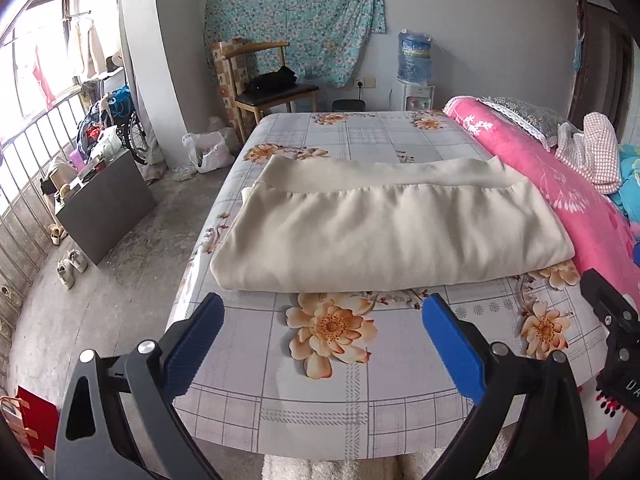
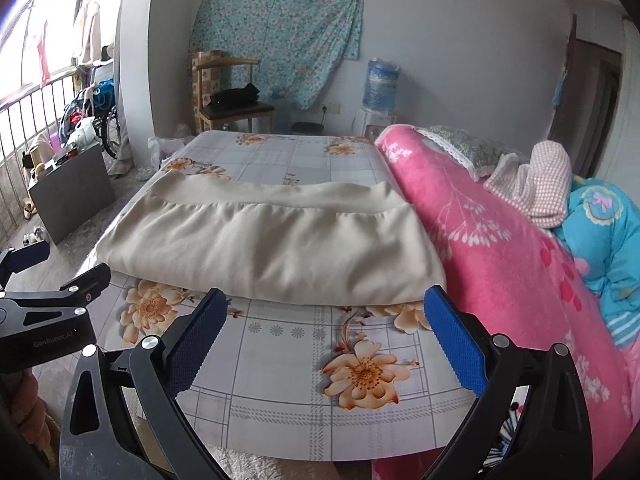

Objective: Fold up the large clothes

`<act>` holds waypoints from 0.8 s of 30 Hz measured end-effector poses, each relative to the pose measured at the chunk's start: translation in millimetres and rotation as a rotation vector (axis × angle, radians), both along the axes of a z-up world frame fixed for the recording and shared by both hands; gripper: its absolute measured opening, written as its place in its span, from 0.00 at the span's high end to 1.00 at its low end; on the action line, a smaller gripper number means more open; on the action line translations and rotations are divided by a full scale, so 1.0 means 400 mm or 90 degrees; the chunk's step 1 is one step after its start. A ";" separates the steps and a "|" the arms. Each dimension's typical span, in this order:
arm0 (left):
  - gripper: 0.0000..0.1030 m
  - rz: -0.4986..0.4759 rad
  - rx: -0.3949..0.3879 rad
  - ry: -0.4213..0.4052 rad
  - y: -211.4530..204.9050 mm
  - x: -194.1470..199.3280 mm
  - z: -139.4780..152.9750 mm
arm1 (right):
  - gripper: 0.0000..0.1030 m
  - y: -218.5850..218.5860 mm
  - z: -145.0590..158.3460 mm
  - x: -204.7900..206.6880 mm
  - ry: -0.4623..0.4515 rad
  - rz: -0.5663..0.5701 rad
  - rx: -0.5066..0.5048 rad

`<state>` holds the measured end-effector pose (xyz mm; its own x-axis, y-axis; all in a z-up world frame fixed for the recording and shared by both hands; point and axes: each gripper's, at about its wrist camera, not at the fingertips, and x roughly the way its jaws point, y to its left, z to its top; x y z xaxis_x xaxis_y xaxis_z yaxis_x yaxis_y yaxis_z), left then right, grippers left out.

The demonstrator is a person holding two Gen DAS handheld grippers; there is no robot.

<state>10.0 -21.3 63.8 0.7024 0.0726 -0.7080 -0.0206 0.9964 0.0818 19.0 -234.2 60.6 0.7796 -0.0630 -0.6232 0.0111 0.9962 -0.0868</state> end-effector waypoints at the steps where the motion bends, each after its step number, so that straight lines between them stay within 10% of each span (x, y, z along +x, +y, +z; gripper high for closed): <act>1: 0.05 0.002 -0.004 0.002 -0.005 0.000 -0.005 | 0.08 0.002 -0.009 0.005 0.013 0.000 0.004; 24: 0.05 -0.033 -0.040 0.066 -0.050 0.042 -0.052 | 0.08 -0.028 -0.073 0.055 0.096 -0.020 0.035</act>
<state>27.0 -41.4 43.1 0.6274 -0.0084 -0.7786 0.0357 0.9992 0.0180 41.1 -245.6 31.3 0.6747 -0.0486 -0.7365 0.0332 0.9988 -0.0355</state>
